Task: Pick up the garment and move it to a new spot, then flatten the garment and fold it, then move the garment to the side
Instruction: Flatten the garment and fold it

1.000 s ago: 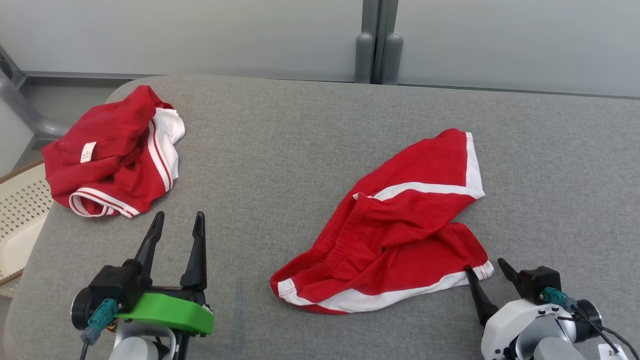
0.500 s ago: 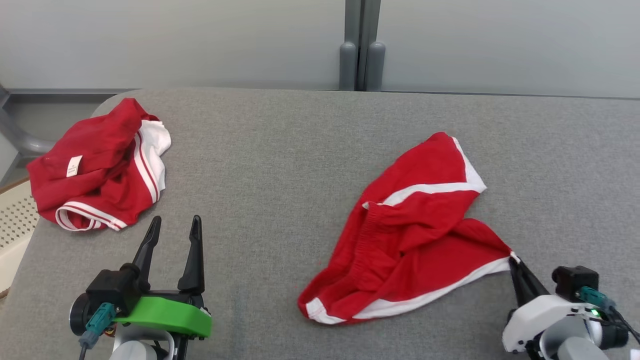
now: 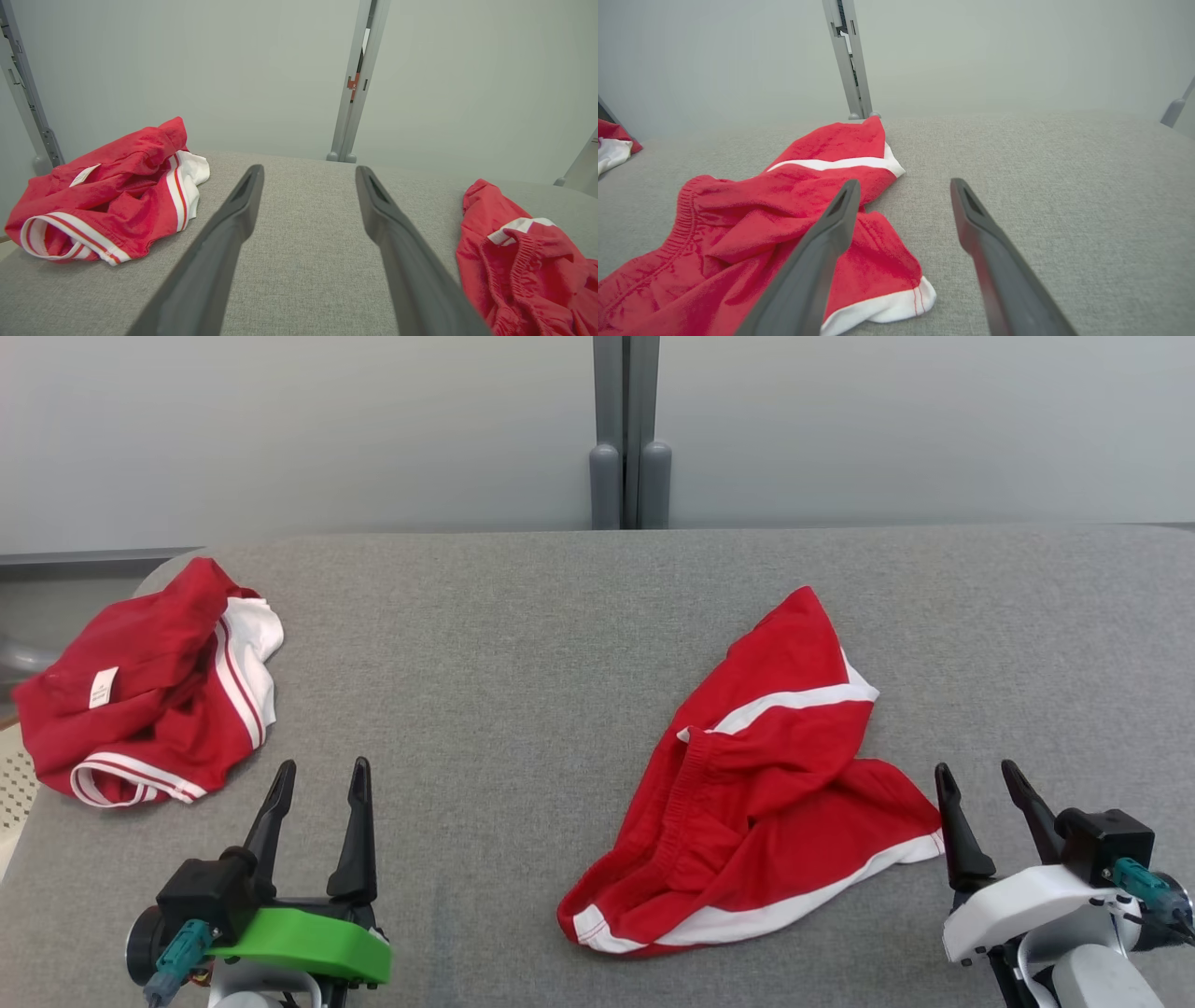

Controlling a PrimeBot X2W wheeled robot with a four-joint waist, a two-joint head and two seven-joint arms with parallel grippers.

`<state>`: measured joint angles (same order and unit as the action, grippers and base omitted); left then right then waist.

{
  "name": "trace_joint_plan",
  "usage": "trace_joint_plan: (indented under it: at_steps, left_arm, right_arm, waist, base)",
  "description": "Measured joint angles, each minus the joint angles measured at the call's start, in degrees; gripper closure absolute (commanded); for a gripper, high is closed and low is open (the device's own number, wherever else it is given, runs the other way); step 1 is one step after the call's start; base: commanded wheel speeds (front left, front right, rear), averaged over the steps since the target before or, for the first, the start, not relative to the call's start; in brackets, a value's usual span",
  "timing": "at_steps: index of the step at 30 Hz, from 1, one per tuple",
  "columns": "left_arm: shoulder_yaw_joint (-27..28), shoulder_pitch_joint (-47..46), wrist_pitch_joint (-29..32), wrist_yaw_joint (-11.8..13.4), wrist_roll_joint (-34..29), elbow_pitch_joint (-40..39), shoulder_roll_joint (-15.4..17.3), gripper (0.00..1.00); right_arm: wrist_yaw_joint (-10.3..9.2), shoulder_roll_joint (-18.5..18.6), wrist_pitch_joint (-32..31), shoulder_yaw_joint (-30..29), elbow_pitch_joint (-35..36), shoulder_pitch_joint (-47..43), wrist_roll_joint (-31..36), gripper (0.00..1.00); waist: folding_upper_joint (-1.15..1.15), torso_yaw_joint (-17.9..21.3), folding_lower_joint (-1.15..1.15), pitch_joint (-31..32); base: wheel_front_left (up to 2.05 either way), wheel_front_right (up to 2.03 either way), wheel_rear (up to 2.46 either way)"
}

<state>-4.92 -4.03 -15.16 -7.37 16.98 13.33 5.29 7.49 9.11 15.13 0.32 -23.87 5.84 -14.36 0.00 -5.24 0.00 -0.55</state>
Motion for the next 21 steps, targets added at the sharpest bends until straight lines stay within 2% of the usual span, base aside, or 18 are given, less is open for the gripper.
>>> trace_joint_plan:
  at_steps: [11,21]
  left_arm:
    - [1.4,1.3,0.0,0.0,-0.2,-0.8,0.9,0.0]
    - [3.3,3.5,0.0,0.3,-0.6,-1.4,2.4,0.0]
  right_arm:
    - [0.0,-1.0,0.0,1.3,14.5,-3.6,3.6,0.0]
    - [0.0,-2.3,0.0,1.7,20.7,-10.2,5.3,0.0]
  waist:
    - [0.0,2.5,0.0,1.5]
    - [0.0,3.6,0.0,2.8]
  base:
    - [0.0,0.0,0.0]
    - [0.0,0.0,0.0]
